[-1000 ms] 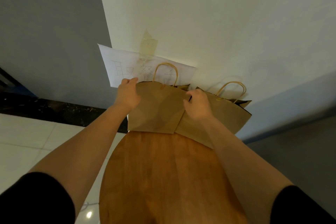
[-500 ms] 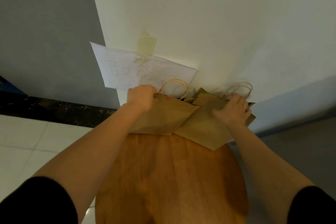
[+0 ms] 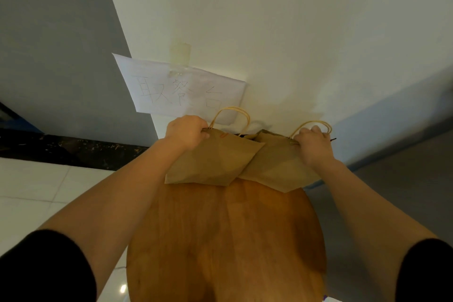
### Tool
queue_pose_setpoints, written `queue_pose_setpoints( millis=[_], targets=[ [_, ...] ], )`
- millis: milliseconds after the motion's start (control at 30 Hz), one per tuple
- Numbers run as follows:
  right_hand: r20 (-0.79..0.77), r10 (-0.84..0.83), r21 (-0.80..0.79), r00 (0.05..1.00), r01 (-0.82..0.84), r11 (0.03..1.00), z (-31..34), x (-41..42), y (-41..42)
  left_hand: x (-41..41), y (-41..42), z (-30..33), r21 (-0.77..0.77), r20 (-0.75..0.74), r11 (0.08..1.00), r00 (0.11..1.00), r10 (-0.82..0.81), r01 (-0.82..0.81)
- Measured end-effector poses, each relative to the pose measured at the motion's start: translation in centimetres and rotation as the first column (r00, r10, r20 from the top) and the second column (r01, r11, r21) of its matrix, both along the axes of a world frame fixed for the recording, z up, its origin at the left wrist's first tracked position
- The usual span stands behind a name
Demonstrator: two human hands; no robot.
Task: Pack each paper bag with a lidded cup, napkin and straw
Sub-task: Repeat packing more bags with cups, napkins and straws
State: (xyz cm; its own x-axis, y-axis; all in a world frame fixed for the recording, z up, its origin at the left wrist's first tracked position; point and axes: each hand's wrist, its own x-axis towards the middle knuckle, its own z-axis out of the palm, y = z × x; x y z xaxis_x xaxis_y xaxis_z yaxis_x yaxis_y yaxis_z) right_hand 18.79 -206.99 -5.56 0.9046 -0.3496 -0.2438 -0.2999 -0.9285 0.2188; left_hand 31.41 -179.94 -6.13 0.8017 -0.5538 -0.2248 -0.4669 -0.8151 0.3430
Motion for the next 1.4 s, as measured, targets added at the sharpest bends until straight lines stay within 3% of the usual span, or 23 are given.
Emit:
queue_pose_setpoints(
  millis=[467, 767, 1067, 1267, 1400],
  targets=[
    [-0.044, -0.028, 0.060, 0.999, 0.031, 0.998, -0.9, -3.1, -1.5, -2.4, 0.1, -1.8, 0.113, 0.082, 0.990, 0.994, 0.075, -0.084],
    [0.006, 0.025, -0.026, 1.000, -0.025, 0.999, -1.0, -2.5, -2.0, -1.2, -0.3, -2.4, -0.062, 0.024, 0.992, 0.993, 0.116, -0.114],
    [0.018, -0.084, 0.060, 0.996, 0.083, 0.995, -0.6, -1.5, -1.1, -1.2, -0.6, -2.3, 0.109, 0.136, 0.991, 0.989, 0.066, -0.081],
    [0.036, -0.117, 0.125, 0.992, 0.112, 0.986, 0.7, -2.4, -0.8, -2.1, -0.6, -1.3, 0.038, 0.147, 0.994, 0.984, 0.099, -0.105],
    [0.094, -0.105, 0.085, 0.990, 0.098, 0.992, 1.9, -3.6, 0.4, -3.3, -0.2, -0.8, 0.036, 0.151, 0.996, 0.986, 0.070, -0.076]
  ],
)
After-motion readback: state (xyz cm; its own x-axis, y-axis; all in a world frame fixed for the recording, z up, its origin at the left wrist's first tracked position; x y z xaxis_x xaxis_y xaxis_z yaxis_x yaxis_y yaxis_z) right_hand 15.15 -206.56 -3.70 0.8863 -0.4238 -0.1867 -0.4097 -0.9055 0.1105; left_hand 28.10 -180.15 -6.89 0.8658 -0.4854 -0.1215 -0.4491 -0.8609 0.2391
